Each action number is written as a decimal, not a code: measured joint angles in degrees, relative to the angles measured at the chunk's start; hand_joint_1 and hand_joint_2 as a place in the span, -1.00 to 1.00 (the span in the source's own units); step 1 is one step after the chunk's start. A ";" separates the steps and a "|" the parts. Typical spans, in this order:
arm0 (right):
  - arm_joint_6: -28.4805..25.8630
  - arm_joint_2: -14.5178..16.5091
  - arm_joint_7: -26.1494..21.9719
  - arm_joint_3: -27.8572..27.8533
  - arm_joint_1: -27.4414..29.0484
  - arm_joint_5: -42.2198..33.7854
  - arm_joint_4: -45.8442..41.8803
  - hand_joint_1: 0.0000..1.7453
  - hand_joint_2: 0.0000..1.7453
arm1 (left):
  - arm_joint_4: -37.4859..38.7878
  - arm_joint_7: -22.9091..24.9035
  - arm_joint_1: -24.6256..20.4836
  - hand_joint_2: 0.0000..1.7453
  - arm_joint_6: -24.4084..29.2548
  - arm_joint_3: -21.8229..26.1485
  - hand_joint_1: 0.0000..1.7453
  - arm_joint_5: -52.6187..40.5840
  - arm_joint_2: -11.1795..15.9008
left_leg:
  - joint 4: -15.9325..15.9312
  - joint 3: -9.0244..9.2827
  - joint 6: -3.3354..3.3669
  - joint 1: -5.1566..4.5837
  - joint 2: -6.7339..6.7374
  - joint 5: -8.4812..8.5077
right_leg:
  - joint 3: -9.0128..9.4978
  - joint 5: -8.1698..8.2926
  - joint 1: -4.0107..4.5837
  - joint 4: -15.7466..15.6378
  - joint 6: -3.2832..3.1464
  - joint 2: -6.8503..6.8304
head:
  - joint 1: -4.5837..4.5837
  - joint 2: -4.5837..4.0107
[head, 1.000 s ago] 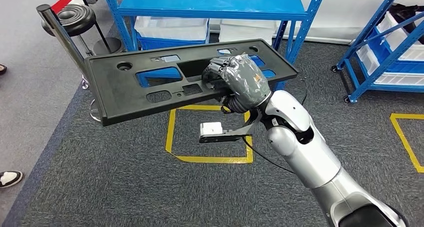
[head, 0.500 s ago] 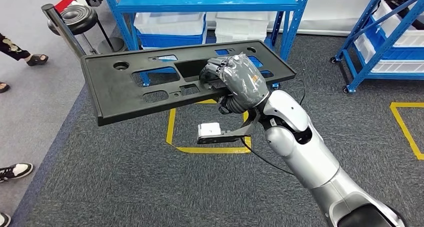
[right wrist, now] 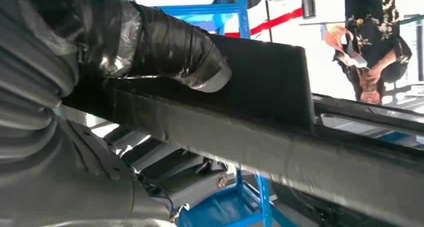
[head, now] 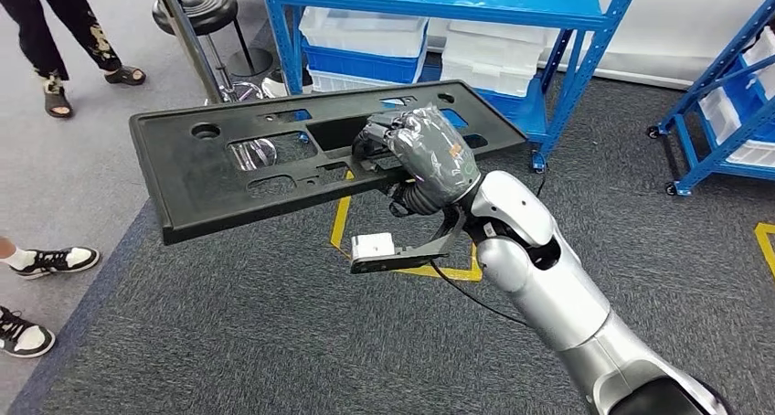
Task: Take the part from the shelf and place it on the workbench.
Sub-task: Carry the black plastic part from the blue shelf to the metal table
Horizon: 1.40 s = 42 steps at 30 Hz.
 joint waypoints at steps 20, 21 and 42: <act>0.74 1.03 0.83 0.21 -1.27 -0.36 -1.07 1.00 1.00 | 0.00 -0.13 -0.95 1.00 -0.31 0.26 -1.00 -3.06 0.49 | 2.48 0.09 -2.14 -0.57 5.22 -2.15 | 4.62 6.17 0.42 -12.72 -2.41 -4.94 | -0.25 0.00; 0.75 1.01 0.82 0.21 -1.47 -0.38 -1.07 1.00 1.00 | 0.00 -0.13 -0.91 1.00 -0.37 0.40 -1.00 -3.13 0.59 | 1.58 0.38 -1.77 -0.87 5.64 -2.22 | 4.61 6.23 0.48 -12.77 -2.22 -5.51 | -0.25 0.00; 0.91 1.33 0.91 0.45 -0.72 -0.25 -0.95 1.00 1.00 | 0.00 -0.45 -0.91 1.00 -0.81 1.65 -1.00 -6.66 1.20 | 8.89 -5.58 -3.39 0.43 -0.45 -4.21 | 4.30 6.22 -0.83 -12.24 -2.13 0.59 | -0.26 0.00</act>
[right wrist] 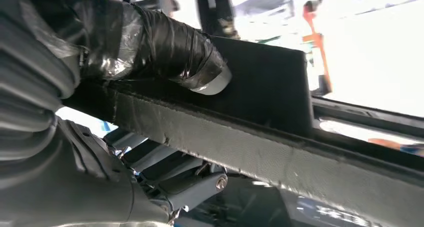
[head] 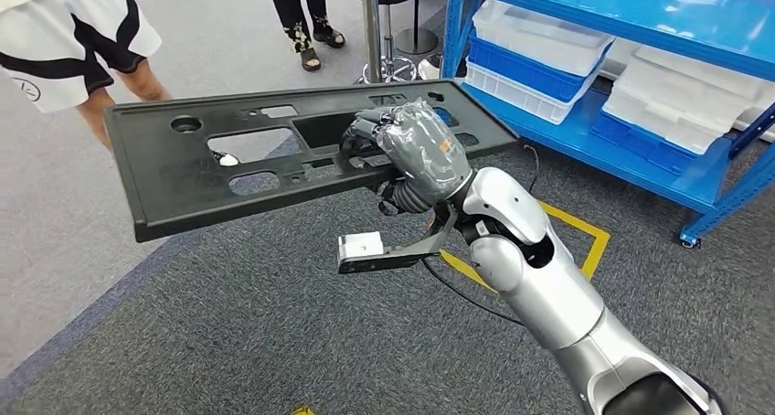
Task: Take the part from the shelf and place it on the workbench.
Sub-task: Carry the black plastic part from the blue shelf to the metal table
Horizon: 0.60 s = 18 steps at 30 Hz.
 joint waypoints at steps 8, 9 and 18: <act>-0.13 -0.05 0.16 0.02 0.30 0.20 -0.01 1.00 1.00 | 0.00 0.07 0.26 1.00 0.25 1.51 -1.00 0.04 -0.09 | -5.13 3.03 0.66 -0.45 5.12 3.46 | 0.82 -0.79 0.65 -0.18 0.25 -5.48 | 0.00 0.00; -0.15 -0.09 0.16 0.03 0.31 0.23 -0.01 1.00 1.00 | 0.00 0.07 0.30 1.00 0.27 1.67 -1.00 0.04 -0.09 | -6.58 3.70 0.94 -0.75 5.59 3.65 | 0.96 -0.86 0.76 -0.29 0.45 -6.02 | 0.01 0.00; -0.27 -0.66 0.09 0.11 0.98 0.63 0.03 1.00 1.00 | 0.00 0.00 0.61 1.00 0.33 2.61 -1.00 -0.95 -0.20 | -8.55 4.44 3.00 -0.43 0.16 4.61 | -5.58 -7.84 0.90 13.90 1.48 -0.54 | 0.11 0.00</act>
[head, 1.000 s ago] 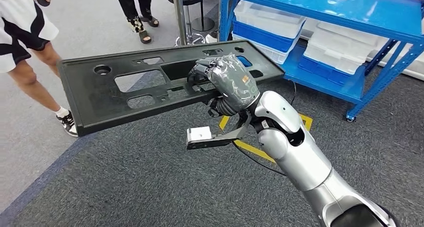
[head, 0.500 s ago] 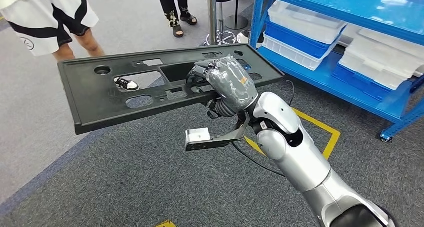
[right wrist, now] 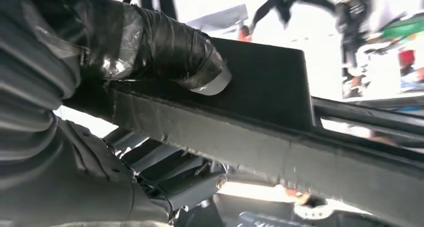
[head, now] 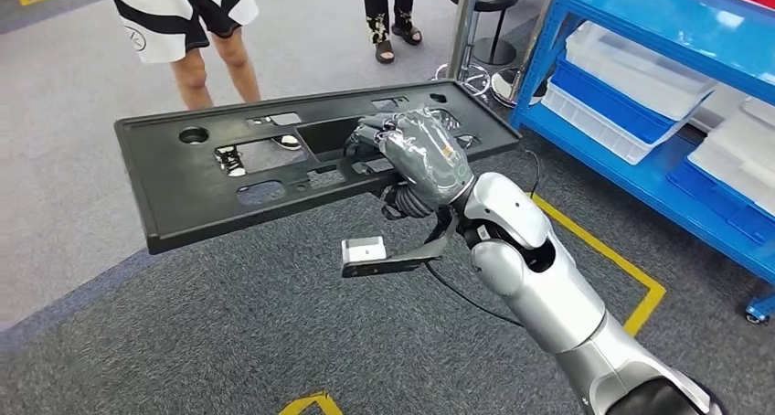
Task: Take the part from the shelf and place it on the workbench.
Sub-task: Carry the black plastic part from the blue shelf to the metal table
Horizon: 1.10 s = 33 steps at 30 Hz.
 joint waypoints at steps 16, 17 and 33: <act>-0.07 0.05 -0.02 0.09 -0.39 0.14 -0.01 1.00 1.00 | 0.00 -0.01 -0.43 1.00 0.06 0.85 -1.00 -0.72 -0.17 | 15.98 -9.41 -3.82 1.20 1.78 -5.57 | 7.19 8.61 -0.50 -16.08 -1.82 -1.89 | -0.63 0.00; -0.07 0.06 -0.02 0.09 -0.35 0.15 -0.01 1.00 1.00 | 0.00 -0.01 -0.38 1.00 0.06 0.86 -1.00 -0.72 -0.19 | 14.81 -8.95 -4.06 1.43 2.03 -4.31 | 7.40 8.40 -0.55 -16.07 -1.69 -2.73 | -0.63 0.00; -0.07 0.17 -0.09 0.11 -0.19 0.15 0.05 1.00 1.00 | 0.00 -0.03 -0.15 1.00 0.04 1.42 -1.00 -1.73 -0.05 | 0.40 -1.19 -0.40 0.27 -2.04 1.14 | 1.02 3.42 0.03 -2.86 -0.16 0.45 | -0.48 0.00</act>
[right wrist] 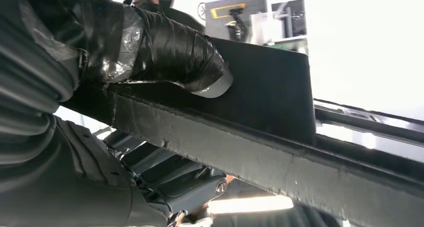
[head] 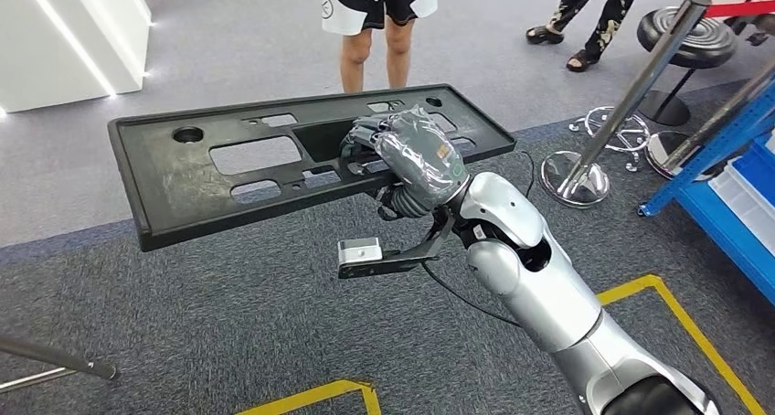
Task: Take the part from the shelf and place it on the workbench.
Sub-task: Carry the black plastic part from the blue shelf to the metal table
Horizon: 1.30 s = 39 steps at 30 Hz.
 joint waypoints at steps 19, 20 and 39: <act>0.14 0.86 0.24 0.01 -0.49 0.32 -0.07 1.00 1.00 | 0.00 -0.46 -0.42 1.00 -0.16 0.64 -1.00 -3.83 0.47 | 0.86 -0.63 -1.96 -0.49 7.75 0.34 | 7.34 4.27 0.53 -13.07 -1.15 -6.71 | -0.60 0.00; 0.17 0.97 0.27 0.01 -0.51 0.35 -0.07 1.00 1.00 | 0.00 -0.50 -0.47 1.00 -0.21 0.64 -1.00 -4.13 0.56 | 0.32 -0.48 -1.53 -0.79 7.71 0.15 | 7.44 4.11 0.61 -13.12 -0.89 -7.29 | -0.59 0.00; 0.52 1.95 0.91 0.50 0.11 1.11 -0.18 1.00 1.00 | 0.00 -0.95 -0.79 1.00 -0.49 1.20 -1.00 -7.33 1.14 | 1.51 -1.54 -1.98 0.34 -3.46 -0.29 | 4.55 5.88 -0.24 -11.62 -0.65 2.78 | -0.49 0.00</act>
